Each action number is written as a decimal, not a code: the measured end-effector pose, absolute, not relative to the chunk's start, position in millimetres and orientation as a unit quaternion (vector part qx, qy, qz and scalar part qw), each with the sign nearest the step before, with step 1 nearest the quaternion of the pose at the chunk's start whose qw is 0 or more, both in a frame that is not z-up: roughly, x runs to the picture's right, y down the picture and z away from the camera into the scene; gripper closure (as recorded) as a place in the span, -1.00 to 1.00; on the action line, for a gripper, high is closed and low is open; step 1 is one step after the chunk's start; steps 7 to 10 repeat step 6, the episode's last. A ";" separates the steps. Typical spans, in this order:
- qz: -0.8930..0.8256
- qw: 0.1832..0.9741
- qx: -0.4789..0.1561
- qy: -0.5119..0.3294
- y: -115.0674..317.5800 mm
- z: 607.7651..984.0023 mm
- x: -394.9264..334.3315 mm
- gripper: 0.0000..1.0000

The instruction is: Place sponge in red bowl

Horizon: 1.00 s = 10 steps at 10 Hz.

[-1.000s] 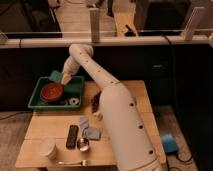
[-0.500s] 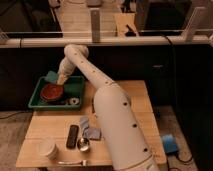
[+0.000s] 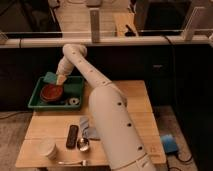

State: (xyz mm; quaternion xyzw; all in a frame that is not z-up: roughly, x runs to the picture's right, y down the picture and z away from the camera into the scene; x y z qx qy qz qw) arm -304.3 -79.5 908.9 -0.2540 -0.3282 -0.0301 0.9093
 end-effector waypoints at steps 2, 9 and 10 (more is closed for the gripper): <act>-0.063 0.899 -0.264 -0.343 -75.7 906.3 -312.6 -0.60; -0.103 0.883 -0.278 -0.363 -73.3 903.4 -315.8 -0.60; -0.103 0.883 -0.278 -0.363 -73.3 903.4 -315.8 -0.60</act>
